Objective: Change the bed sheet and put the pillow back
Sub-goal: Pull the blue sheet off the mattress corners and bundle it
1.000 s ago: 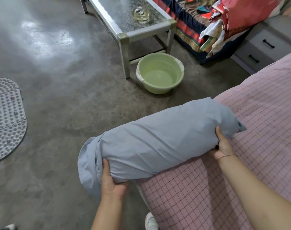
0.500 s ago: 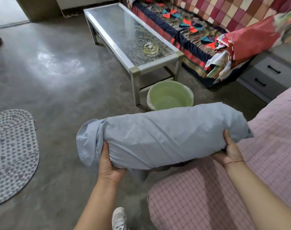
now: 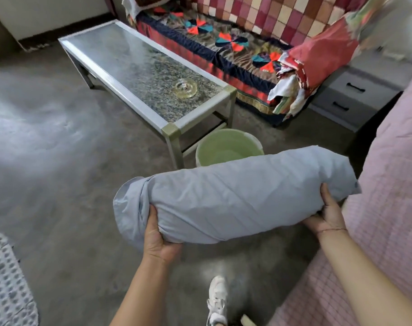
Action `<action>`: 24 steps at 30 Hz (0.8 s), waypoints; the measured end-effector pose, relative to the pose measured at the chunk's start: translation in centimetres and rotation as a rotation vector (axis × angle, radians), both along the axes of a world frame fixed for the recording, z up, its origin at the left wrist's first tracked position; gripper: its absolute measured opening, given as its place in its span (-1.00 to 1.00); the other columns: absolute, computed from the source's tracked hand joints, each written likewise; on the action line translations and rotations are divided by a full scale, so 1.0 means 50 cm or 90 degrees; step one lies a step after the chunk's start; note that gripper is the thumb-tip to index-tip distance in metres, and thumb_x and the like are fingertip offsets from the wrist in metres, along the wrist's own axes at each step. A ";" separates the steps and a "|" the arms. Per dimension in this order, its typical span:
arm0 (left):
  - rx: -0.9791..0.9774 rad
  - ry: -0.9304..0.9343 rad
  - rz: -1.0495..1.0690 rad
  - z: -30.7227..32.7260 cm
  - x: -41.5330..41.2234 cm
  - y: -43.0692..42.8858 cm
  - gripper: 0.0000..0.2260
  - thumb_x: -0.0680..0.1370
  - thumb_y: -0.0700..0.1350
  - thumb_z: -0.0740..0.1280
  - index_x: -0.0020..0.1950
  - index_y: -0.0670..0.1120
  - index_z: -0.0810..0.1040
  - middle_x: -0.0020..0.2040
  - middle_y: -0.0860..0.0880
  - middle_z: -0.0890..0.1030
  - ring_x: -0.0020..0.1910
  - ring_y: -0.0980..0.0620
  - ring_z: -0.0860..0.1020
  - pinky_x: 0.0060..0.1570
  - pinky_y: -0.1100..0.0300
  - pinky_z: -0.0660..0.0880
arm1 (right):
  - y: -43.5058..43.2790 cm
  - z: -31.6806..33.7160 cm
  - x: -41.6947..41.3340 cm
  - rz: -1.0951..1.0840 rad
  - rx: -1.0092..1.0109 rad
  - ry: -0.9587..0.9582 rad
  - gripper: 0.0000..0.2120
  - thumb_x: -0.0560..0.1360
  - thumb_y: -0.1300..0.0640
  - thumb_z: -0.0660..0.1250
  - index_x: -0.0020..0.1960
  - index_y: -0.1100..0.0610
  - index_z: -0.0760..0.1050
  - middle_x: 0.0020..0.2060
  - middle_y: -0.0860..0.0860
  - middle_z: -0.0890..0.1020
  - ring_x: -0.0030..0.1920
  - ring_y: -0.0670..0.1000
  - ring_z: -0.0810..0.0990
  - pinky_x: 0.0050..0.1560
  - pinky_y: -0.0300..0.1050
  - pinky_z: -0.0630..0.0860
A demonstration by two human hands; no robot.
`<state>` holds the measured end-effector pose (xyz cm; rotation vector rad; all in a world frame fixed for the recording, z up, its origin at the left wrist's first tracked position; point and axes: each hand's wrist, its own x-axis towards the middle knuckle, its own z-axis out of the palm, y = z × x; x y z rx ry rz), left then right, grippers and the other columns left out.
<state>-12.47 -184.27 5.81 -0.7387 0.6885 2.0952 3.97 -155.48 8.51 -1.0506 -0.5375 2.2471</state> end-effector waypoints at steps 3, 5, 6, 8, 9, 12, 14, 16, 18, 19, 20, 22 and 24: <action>0.006 0.011 -0.028 -0.005 -0.074 0.064 -0.46 0.46 0.31 0.32 0.34 0.05 0.53 0.22 -0.06 0.62 0.27 -0.12 0.52 0.18 -0.12 0.50 | 0.053 -0.007 -0.054 -0.030 0.002 0.013 -0.59 0.37 -0.14 0.42 0.18 -0.09 0.47 0.11 0.02 0.64 0.10 0.13 0.62 -0.03 0.21 0.61; 0.006 0.032 -0.044 -0.009 -0.124 0.106 -0.46 0.47 0.32 0.30 0.34 0.05 0.52 0.24 -0.06 0.61 0.27 -0.12 0.52 0.09 -0.13 0.56 | 0.088 -0.001 -0.099 -0.038 0.007 -0.001 -0.51 0.33 -0.15 0.46 0.22 -0.09 0.47 0.17 0.03 0.63 0.15 0.15 0.60 0.07 0.25 0.57; 0.008 0.037 -0.045 -0.011 -0.150 0.127 -0.45 0.47 0.32 0.29 0.35 0.05 0.51 0.25 -0.06 0.61 0.28 -0.13 0.52 0.11 -0.13 0.55 | 0.106 0.004 -0.121 -0.044 0.013 -0.004 -0.51 0.33 -0.14 0.45 0.22 -0.09 0.46 0.17 0.02 0.63 0.16 0.15 0.60 0.12 0.25 0.55; 0.016 0.025 -0.040 -0.016 -0.193 0.169 -0.44 0.46 0.33 0.30 0.35 0.05 0.51 0.26 -0.06 0.61 0.29 -0.13 0.51 0.21 -0.13 0.49 | 0.147 0.006 -0.162 -0.050 0.030 0.007 -0.57 0.39 -0.12 0.41 0.22 -0.08 0.46 0.10 0.00 0.68 0.12 0.13 0.64 0.05 0.21 0.59; 0.015 0.017 -0.039 -0.023 -0.210 0.187 -0.44 0.45 0.33 0.30 0.34 0.05 0.51 0.25 -0.06 0.61 0.29 -0.13 0.50 0.21 -0.14 0.49 | 0.166 0.005 -0.181 -0.060 0.036 0.015 -0.58 0.41 -0.11 0.40 0.24 -0.08 0.46 0.08 -0.01 0.69 0.10 0.11 0.66 -0.04 0.17 0.63; 0.006 -0.024 -0.040 -0.050 -0.260 0.233 -0.45 0.42 0.31 0.34 0.32 0.05 0.53 0.24 -0.08 0.61 0.28 -0.16 0.50 0.08 -0.24 0.53 | 0.216 0.000 -0.239 -0.096 0.046 0.037 -0.51 0.41 -0.08 0.42 0.31 -0.06 0.45 0.15 -0.01 0.65 0.15 0.10 0.63 -0.07 0.12 0.64; -0.023 -0.061 -0.037 -0.076 -0.293 0.260 -0.48 0.44 0.25 0.37 0.31 0.02 0.53 0.23 -0.13 0.62 0.24 -0.20 0.52 0.01 -0.22 0.57 | 0.254 -0.001 -0.281 -0.112 0.050 0.055 -0.63 0.51 -0.04 0.35 0.31 -0.05 0.49 0.22 0.00 0.61 0.19 0.10 0.61 -0.01 0.14 0.62; -0.089 -0.099 -0.043 -0.107 -0.326 0.284 -0.48 0.46 0.19 0.40 0.34 -0.02 0.50 0.24 -0.16 0.60 0.17 -0.22 0.55 -0.03 -0.17 0.58 | 0.285 0.002 -0.327 -0.099 0.053 0.080 -0.77 0.58 -0.02 0.27 0.15 -0.06 0.64 0.22 0.01 0.61 0.19 0.09 0.61 0.05 0.15 0.60; -0.156 -0.126 -0.061 -0.128 -0.359 0.310 -0.44 0.46 0.11 0.42 0.40 -0.07 0.44 0.31 -0.18 0.54 0.16 -0.21 0.54 0.09 -0.11 0.54 | 0.311 0.009 -0.380 -0.081 0.058 0.098 -0.74 0.61 -0.02 0.22 0.00 -0.09 0.70 0.17 -0.01 0.64 0.16 0.08 0.63 0.06 0.13 0.60; -0.173 -0.133 -0.077 -0.137 -0.377 0.326 -0.40 0.45 0.09 0.43 0.42 -0.09 0.40 0.35 -0.18 0.51 0.21 -0.21 0.52 0.20 -0.09 0.49 | 0.324 0.010 -0.408 -0.076 0.064 0.102 -0.71 0.62 -0.02 0.20 -0.03 -0.10 0.71 0.13 -0.02 0.66 0.13 0.07 0.65 0.03 0.10 0.61; -0.186 -0.136 -0.104 -0.141 -0.396 0.344 -0.37 0.45 0.09 0.43 0.45 -0.11 0.38 0.38 -0.18 0.47 0.28 -0.21 0.48 0.28 -0.06 0.43 | 0.336 0.011 -0.436 -0.069 0.064 0.099 -0.70 0.62 -0.02 0.18 -0.03 -0.11 0.70 0.11 -0.02 0.67 0.11 0.06 0.65 -0.01 0.09 0.62; -0.219 -0.131 -0.166 -0.147 -0.437 0.385 -0.38 0.50 0.13 0.37 0.47 -0.12 0.34 0.41 -0.15 0.43 0.35 -0.18 0.43 0.29 -0.01 0.38 | 0.363 0.009 -0.493 -0.054 0.052 0.105 -0.71 0.63 -0.03 0.17 0.04 -0.10 0.68 0.15 -0.01 0.65 0.13 0.08 0.65 -0.05 0.09 0.62; -0.242 -0.104 -0.220 -0.150 -0.484 0.434 -0.38 0.52 0.14 0.35 0.47 -0.13 0.33 0.40 -0.15 0.42 0.35 -0.16 0.43 0.27 0.00 0.38 | 0.391 -0.002 -0.552 -0.035 0.041 0.119 -0.69 0.64 -0.03 0.13 0.08 -0.07 0.67 0.15 0.01 0.65 0.12 0.08 0.65 -0.07 0.07 0.62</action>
